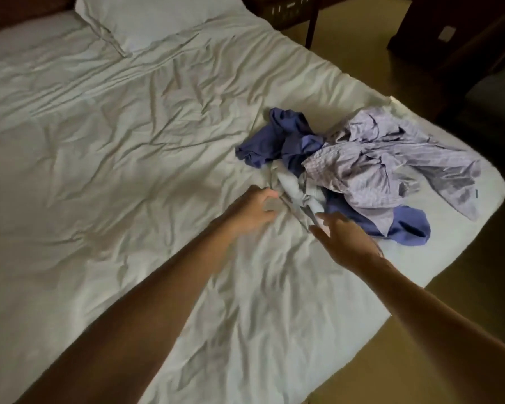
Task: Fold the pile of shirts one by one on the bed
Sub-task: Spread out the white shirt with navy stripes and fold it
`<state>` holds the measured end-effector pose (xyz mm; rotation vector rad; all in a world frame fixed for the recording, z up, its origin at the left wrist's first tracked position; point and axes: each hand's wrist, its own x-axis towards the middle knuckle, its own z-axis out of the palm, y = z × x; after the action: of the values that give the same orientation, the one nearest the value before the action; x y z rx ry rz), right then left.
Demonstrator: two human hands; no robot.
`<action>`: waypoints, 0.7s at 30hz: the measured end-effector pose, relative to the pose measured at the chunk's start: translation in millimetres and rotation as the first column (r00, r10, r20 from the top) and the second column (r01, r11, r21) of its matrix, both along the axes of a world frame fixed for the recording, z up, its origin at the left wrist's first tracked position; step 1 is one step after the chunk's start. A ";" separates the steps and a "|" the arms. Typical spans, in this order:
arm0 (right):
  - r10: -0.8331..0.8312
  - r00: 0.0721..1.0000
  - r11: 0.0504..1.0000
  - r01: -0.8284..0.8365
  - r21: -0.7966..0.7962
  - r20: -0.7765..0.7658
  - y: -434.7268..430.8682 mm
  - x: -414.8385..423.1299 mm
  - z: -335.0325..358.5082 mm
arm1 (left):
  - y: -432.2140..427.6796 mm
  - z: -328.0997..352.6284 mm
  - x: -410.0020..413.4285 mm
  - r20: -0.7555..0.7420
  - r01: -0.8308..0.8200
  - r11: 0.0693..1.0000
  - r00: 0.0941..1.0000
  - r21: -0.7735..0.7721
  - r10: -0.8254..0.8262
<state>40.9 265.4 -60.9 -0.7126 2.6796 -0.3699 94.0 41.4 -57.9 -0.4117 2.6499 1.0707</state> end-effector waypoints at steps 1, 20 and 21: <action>0.030 0.997 0.999 -0.029 0.020 -0.065 -2.5 -16.6 -21.2 | 3.9 -20.8 -25.0 -0.010 0.022 0.996 1.000 -0.082 -0.023; -0.161 0.948 0.790 -0.042 -0.612 -0.273 -36.4 31.8 52.8 | -69.5 40.1 82.4 -0.610 -0.346 0.909 0.676 0.232 0.414; -0.152 0.953 0.780 -0.047 -0.624 -0.261 -46.1 44.5 73.2 | -80.9 59.8 106.6 -0.607 -0.337 0.903 0.670 0.265 0.428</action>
<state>85.4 219.3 12.3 -0.9315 2.8555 -1.3169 200.6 -39.6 2.0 -0.7034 3.1398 1.8003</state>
